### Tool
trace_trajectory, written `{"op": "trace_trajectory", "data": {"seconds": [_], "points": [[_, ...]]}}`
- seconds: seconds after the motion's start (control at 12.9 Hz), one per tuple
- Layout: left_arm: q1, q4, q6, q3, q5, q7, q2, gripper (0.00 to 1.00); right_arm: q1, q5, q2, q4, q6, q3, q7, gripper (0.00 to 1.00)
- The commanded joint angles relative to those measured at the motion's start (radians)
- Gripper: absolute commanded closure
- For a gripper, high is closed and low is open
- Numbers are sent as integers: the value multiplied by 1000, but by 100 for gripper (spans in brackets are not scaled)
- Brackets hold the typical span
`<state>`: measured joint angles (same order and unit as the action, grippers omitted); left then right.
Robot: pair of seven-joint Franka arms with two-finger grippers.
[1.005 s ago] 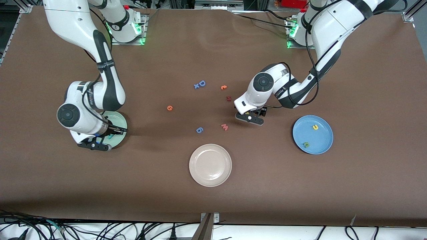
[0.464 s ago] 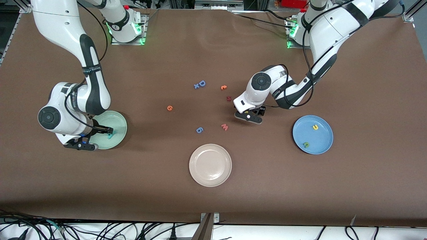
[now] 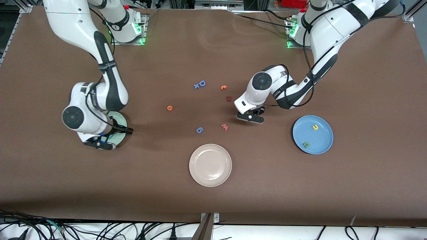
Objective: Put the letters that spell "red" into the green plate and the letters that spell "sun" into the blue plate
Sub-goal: 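Place the s on the blue plate while the right gripper reaches the e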
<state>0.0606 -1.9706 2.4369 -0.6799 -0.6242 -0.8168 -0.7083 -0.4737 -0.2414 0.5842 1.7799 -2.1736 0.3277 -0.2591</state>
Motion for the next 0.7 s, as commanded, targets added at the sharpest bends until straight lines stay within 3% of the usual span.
{"op": "trace_trajectory", "data": {"seconds": [0.0,0.31,0.62], "points": [[8,1,-7,-6,-34,-30,21,100,-5,-32,-15,12,-29,-54,-119,3],[28,70,-175,-20,-14,42,79,100,-81,-32,-66,130,-196,-81,-305,3],[163,119,-289,-17,161,411,116,100,-190,-32,-93,269,-377,-81,-446,2]]}}
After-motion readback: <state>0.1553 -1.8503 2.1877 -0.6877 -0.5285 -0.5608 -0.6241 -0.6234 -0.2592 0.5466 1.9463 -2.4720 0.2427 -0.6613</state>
